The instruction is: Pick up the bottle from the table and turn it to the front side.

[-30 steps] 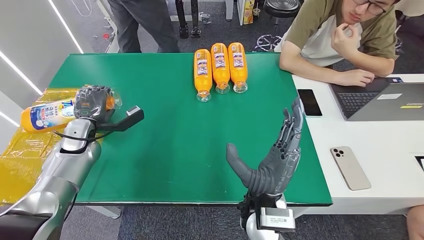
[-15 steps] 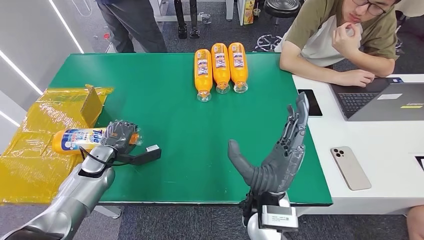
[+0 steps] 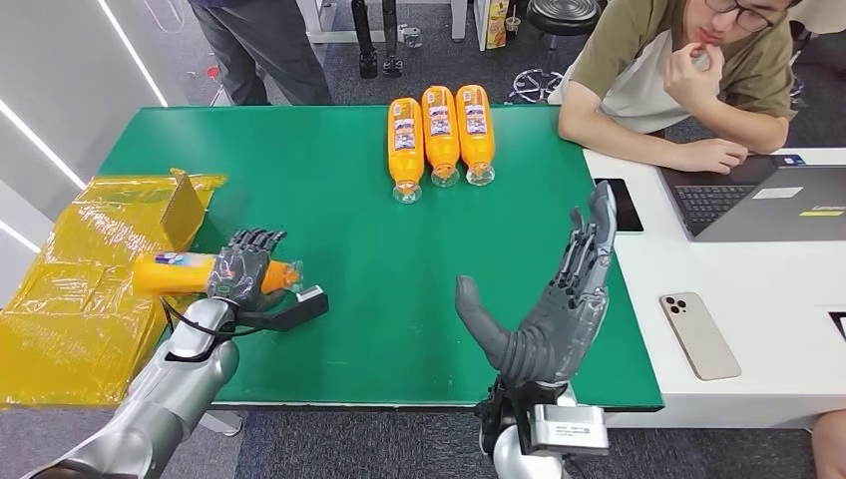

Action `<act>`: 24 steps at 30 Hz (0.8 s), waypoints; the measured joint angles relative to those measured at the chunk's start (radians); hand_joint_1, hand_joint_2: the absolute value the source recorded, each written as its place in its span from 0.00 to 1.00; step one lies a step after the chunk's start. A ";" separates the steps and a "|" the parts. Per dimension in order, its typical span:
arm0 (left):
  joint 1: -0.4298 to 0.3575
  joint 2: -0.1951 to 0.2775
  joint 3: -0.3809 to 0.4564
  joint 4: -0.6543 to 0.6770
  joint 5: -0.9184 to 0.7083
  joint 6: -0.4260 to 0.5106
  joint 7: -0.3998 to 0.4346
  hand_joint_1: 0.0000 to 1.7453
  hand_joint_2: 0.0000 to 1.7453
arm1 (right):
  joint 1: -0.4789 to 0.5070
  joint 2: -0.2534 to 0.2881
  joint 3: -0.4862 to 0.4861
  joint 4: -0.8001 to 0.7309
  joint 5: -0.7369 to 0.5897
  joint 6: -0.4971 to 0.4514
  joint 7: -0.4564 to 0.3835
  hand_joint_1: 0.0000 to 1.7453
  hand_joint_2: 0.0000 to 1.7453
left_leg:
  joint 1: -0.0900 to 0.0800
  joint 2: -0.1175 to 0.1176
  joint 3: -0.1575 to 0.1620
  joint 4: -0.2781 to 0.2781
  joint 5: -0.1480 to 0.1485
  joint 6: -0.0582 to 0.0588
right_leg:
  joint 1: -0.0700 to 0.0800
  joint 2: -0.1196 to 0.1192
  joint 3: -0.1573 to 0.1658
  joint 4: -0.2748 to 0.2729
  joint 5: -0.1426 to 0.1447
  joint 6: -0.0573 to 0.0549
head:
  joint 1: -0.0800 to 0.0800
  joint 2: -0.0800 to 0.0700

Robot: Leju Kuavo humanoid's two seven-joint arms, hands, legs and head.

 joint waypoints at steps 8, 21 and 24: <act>-0.017 -0.036 0.088 -0.007 0.175 0.009 -0.192 0.00 1.00 | -0.003 0.000 0.005 0.000 -0.009 0.000 0.000 0.00 1.00 | 0.000 0.000 0.000 0.000 0.000 0.000 | 0.000 0.000 0.000 0.000 0.000 0.000 | 0.000 0.000; 0.039 -0.071 0.226 -0.330 1.030 0.117 -0.567 0.00 1.00 | -0.040 0.001 0.009 0.026 -0.059 0.000 -0.030 0.00 1.00 | 0.000 -0.001 0.000 0.000 0.000 0.000 | 0.000 -0.001 0.000 0.000 0.000 0.000 | 0.000 0.000; 0.087 -0.072 0.180 -0.549 1.274 0.164 -0.571 0.00 1.00 | -0.049 0.002 0.012 0.036 -0.059 0.000 -0.024 0.00 1.00 | 0.000 -0.002 0.000 0.000 0.000 0.000 | 0.000 -0.002 0.000 0.000 0.000 0.000 | 0.000 0.000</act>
